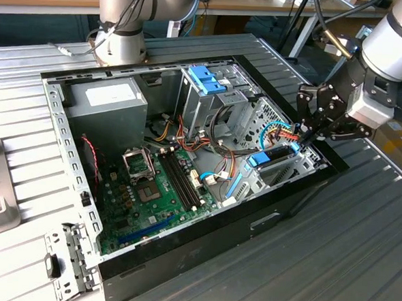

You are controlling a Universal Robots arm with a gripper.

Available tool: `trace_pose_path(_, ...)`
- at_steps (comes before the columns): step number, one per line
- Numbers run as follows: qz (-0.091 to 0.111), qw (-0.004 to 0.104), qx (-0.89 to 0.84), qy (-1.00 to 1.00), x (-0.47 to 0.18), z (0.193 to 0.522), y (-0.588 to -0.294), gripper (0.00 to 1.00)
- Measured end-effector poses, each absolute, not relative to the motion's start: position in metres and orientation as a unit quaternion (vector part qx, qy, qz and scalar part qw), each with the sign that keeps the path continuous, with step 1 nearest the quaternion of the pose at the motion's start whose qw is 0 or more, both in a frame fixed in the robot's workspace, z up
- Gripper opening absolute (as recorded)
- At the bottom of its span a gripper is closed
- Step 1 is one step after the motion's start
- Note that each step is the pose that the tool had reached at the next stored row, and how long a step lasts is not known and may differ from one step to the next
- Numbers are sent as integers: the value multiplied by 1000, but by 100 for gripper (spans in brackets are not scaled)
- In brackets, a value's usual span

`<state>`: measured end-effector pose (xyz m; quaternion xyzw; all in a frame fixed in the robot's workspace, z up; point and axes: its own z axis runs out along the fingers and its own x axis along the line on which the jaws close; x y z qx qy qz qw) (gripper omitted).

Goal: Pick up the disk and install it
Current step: 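Insert the first disk wire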

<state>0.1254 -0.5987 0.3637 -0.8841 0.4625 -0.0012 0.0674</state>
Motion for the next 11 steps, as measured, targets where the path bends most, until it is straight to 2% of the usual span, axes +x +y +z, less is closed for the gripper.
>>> trace_pose_path(11,-5,67,-854,515,121,363,-599,17)
